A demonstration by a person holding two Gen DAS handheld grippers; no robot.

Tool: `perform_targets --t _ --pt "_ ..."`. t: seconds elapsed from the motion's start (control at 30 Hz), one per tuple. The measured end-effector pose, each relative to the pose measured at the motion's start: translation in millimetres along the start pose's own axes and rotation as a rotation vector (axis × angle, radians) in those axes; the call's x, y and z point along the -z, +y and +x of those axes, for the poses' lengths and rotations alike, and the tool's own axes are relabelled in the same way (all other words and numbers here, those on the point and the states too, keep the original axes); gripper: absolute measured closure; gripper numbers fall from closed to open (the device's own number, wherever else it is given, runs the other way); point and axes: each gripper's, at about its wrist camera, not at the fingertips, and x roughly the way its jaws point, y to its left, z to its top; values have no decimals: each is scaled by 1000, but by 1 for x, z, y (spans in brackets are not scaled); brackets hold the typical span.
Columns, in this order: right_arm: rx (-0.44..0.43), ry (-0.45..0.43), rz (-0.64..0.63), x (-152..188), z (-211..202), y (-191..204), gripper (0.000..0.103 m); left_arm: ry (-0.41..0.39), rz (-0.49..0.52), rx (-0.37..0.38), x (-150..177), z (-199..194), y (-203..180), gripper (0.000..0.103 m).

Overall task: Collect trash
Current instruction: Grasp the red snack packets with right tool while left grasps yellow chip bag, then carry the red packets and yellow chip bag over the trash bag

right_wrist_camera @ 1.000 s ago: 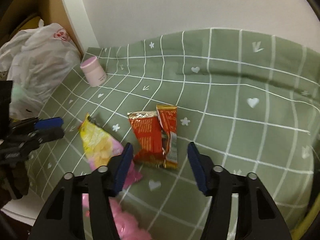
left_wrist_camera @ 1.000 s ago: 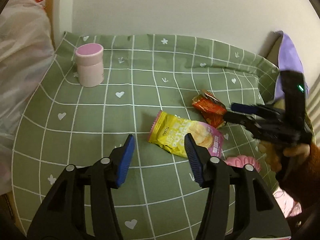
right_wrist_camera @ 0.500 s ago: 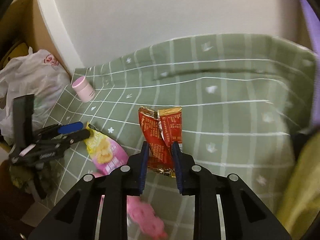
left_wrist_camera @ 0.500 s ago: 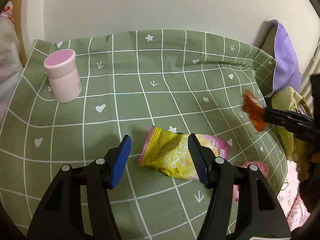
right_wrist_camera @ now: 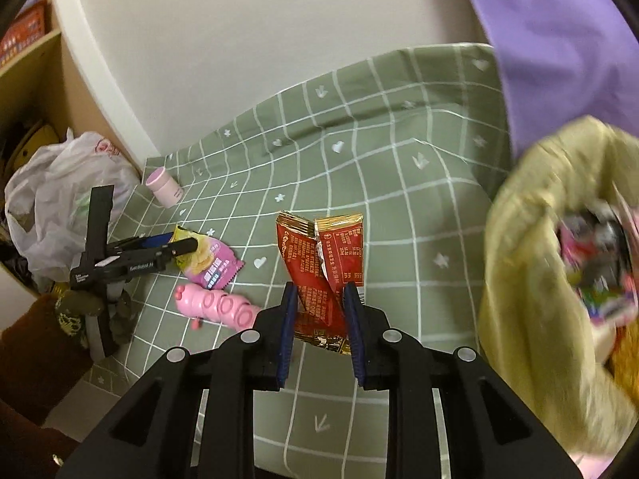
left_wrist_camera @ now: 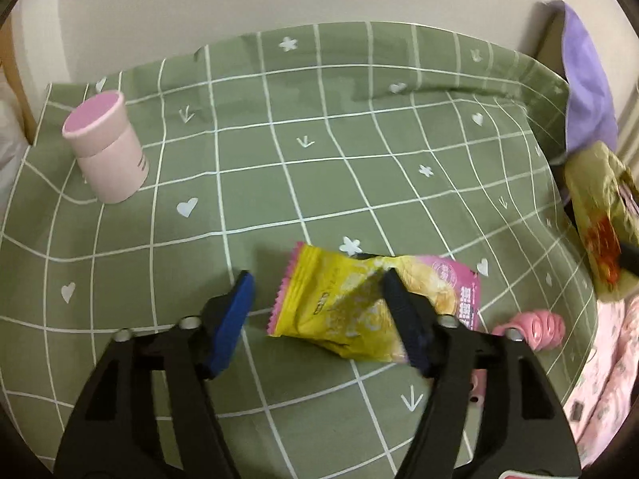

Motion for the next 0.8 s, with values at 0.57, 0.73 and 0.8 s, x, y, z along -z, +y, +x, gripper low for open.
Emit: perform_targets --t 0.57,0.73,0.8 --pt "116 -248 -14 -18 -126 -30 80 -268 14 109 -64 -126 -78 94" --pt "180 -315 -18 -25 -165 -54 80 -330 113 219 -94 -149 -149 94" --pt "208 -334 -9 -25 -180 -66 80 -342 166 256 -100 -151 -179 94"
